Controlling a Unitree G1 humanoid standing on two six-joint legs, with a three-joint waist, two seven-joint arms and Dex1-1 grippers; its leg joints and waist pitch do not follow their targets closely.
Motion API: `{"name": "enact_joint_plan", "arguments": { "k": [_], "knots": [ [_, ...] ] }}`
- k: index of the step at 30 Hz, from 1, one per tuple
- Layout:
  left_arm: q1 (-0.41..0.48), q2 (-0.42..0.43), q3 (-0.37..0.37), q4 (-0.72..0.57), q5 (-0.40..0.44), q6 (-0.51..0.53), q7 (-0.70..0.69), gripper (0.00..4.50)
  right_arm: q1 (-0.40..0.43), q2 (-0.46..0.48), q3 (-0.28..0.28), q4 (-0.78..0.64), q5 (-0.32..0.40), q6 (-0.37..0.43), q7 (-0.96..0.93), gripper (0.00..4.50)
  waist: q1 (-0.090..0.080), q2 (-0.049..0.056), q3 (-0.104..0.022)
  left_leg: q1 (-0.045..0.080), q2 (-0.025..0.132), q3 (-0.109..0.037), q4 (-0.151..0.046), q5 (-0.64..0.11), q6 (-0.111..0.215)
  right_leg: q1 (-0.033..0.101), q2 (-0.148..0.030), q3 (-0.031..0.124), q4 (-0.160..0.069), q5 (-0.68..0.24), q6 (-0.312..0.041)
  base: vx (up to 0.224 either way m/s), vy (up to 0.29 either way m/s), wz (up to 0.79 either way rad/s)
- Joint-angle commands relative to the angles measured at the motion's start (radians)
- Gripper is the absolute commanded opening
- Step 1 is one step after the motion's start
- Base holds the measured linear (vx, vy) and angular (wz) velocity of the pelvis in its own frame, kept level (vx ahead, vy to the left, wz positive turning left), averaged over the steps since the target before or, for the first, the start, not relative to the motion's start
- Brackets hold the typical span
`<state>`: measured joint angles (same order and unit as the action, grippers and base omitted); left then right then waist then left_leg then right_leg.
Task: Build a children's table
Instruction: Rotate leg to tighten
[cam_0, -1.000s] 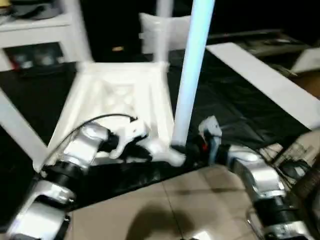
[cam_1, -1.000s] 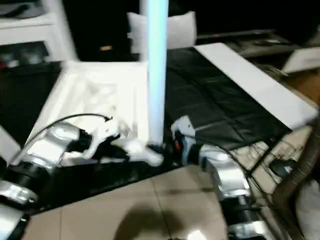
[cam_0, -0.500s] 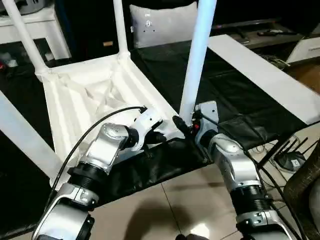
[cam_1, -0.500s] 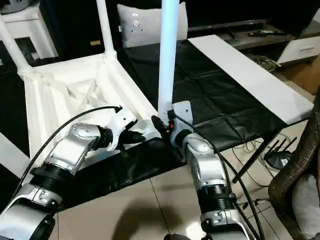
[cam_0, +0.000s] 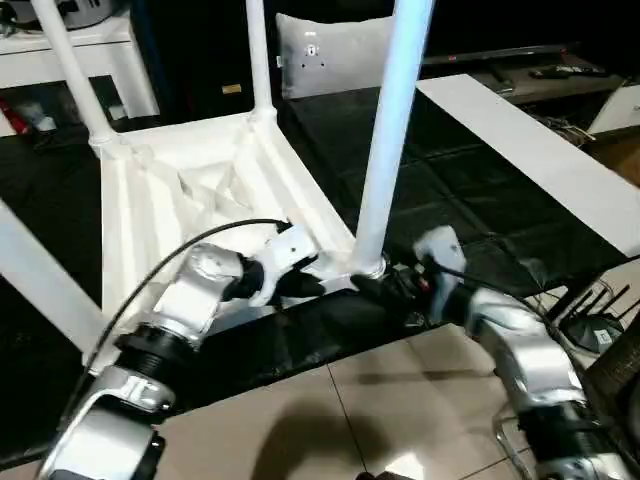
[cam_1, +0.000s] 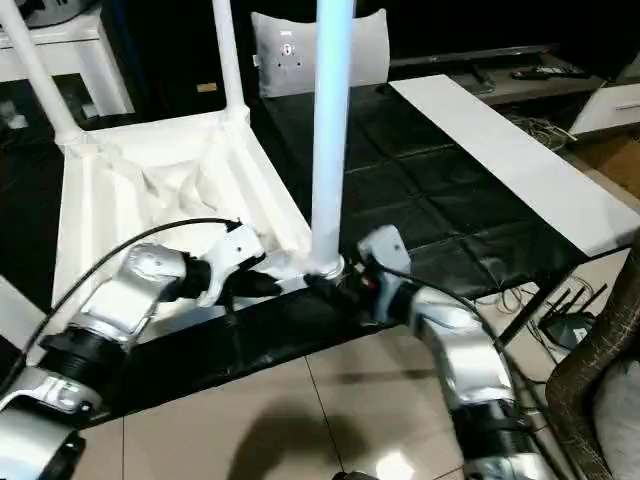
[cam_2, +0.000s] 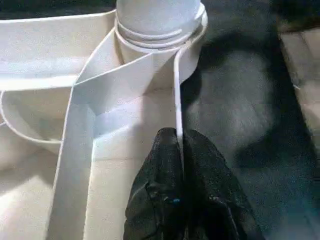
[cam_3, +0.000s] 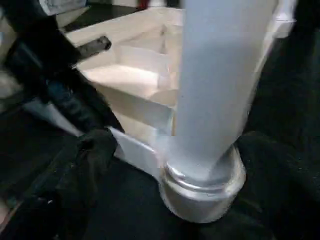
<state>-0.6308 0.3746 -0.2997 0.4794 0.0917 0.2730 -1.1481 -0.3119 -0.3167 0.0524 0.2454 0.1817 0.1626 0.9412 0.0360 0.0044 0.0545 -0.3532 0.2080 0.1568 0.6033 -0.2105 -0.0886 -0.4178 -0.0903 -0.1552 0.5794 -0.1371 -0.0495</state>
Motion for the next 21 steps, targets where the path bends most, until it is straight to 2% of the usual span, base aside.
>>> {"name": "enact_joint_plan", "arguments": {
  "k": [1,3,5,6,7,11,12,13,14,15,16,20,21],
  "knots": [
    [-0.029,0.018,-0.021,-0.036,-0.031,-0.070,-0.095,0.00,-0.001,-0.024,0.003,-0.018,0.016,-0.020,0.058,4.45,0.004,0.008,-0.081,-0.003,0.021,0.002,-0.060,-0.109,0.111,0.083,-0.059,0.064,-0.067,-0.276,-0.140,0.000,0.000,0.00],
    [-0.029,0.064,-0.055,-0.033,-0.031,-0.126,-0.190,0.00,0.004,-0.082,0.013,-0.026,0.051,-0.020,0.181,4.45,0.012,0.005,-0.080,0.000,0.023,0.003,-0.061,-0.118,0.112,0.081,-0.058,0.065,-0.065,-0.267,-0.149,0.000,0.000,0.00],
    [-0.032,0.078,-0.065,-0.024,-0.024,-0.147,-0.215,0.00,-0.001,-0.099,0.014,-0.027,0.065,-0.015,0.221,4.45,0.022,0.007,-0.078,0.006,0.025,0.004,-0.063,-0.124,0.107,0.078,-0.060,0.064,-0.066,-0.287,-0.148,0.000,0.000,0.00],
    [-0.035,0.083,-0.070,-0.018,-0.020,-0.161,-0.225,0.00,-0.005,-0.106,0.015,-0.026,0.070,-0.011,0.236,4.45,0.024,0.001,-0.078,0.006,0.025,0.005,-0.063,-0.126,0.108,0.077,-0.059,0.064,-0.068,-0.293,-0.145,0.000,0.000,0.00],
    [-0.044,0.094,-0.080,0.006,-0.011,-0.205,-0.247,0.00,-0.020,-0.121,0.019,-0.014,0.085,-0.008,0.273,4.45,0.031,0.005,-0.077,0.006,0.026,0.005,-0.064,-0.124,0.103,0.077,-0.061,0.065,-0.068,-0.299,-0.145,0.000,0.000,0.00],
    [-0.063,0.100,-0.095,0.046,-0.018,-0.280,-0.305,0.00,-0.056,-0.149,0.050,0.026,0.094,-0.010,0.364,4.45,0.047,-0.004,-0.079,0.009,0.030,0.007,-0.064,-0.121,0.093,0.075,-0.062,0.069,-0.061,-0.284,-0.153,0.000,0.000,0.00],
    [-0.066,0.100,-0.100,0.052,-0.023,-0.293,-0.319,0.00,-0.068,-0.154,0.058,0.039,0.093,-0.008,0.383,4.29,0.049,-0.002,-0.078,0.006,0.028,0.008,-0.063,-0.126,0.092,0.077,-0.063,0.067,-0.062,-0.298,-0.152,0.000,0.000,0.00],
    [-0.070,0.099,-0.104,0.057,-0.028,-0.305,-0.333,0.00,-0.080,-0.158,0.065,0.055,0.090,-0.008,0.397,4.29,0.049,-0.011,-0.079,0.006,0.028,0.010,-0.063,-0.123,0.092,0.077,-0.064,0.068,-0.063,-0.306,-0.147,0.000,0.000,0.00],
    [-0.071,0.099,-0.105,0.059,-0.029,-0.308,-0.337,0.00,-0.083,-0.159,0.066,0.059,0.089,-0.009,0.400,4.18,0.052,-0.006,-0.078,0.006,0.028,0.009,-0.063,-0.119,0.089,0.077,-0.065,0.068,-0.063,-0.320,-0.143,0.000,0.000,0.00],
    [-0.071,0.100,-0.110,0.057,-0.033,-0.315,-0.352,0.00,-0.094,-0.161,0.071,0.071,0.089,-0.002,0.416,4.18,0.053,-0.006,-0.079,0.005,0.029,0.009,-0.063,-0.114,0.087,0.077,-0.066,0.069,-0.063,-0.321,-0.139,0.000,0.000,0.00],
    [-0.071,0.100,-0.118,0.053,-0.036,-0.321,-0.374,0.00,-0.111,-0.164,0.082,0.089,0.088,0.006,0.446,4.00,0.054,-0.013,-0.080,0.003,0.029,0.008,-0.063,-0.107,0.089,0.078,-0.066,0.067,-0.059,-0.318,-0.139,0.000,0.000,0.00],
    [-0.078,0.099,-0.133,0.065,-0.027,-0.346,-0.395,0.00,-0.144,-0.169,0.114,0.117,0.086,0.017,0.508,3.63,0.055,-0.014,-0.080,0.000,0.029,0.009,-0.061,-0.088,0.097,0.077,-0.065,0.068,-0.057,-0.300,-0.144,0.000,0.000,0.00],
    [-0.093,0.093,-0.135,0.099,-0.012,-0.373,-0.383,0.00,-0.160,-0.170,0.137,0.132,0.080,0.009,0.537,3.56,0.056,-0.014,-0.079,0.000,0.028,0.010,-0.060,-0.089,0.098,0.076,-0.065,0.068,-0.058,-0.309,-0.139,0.000,0.000,0.00]
  ]
}}
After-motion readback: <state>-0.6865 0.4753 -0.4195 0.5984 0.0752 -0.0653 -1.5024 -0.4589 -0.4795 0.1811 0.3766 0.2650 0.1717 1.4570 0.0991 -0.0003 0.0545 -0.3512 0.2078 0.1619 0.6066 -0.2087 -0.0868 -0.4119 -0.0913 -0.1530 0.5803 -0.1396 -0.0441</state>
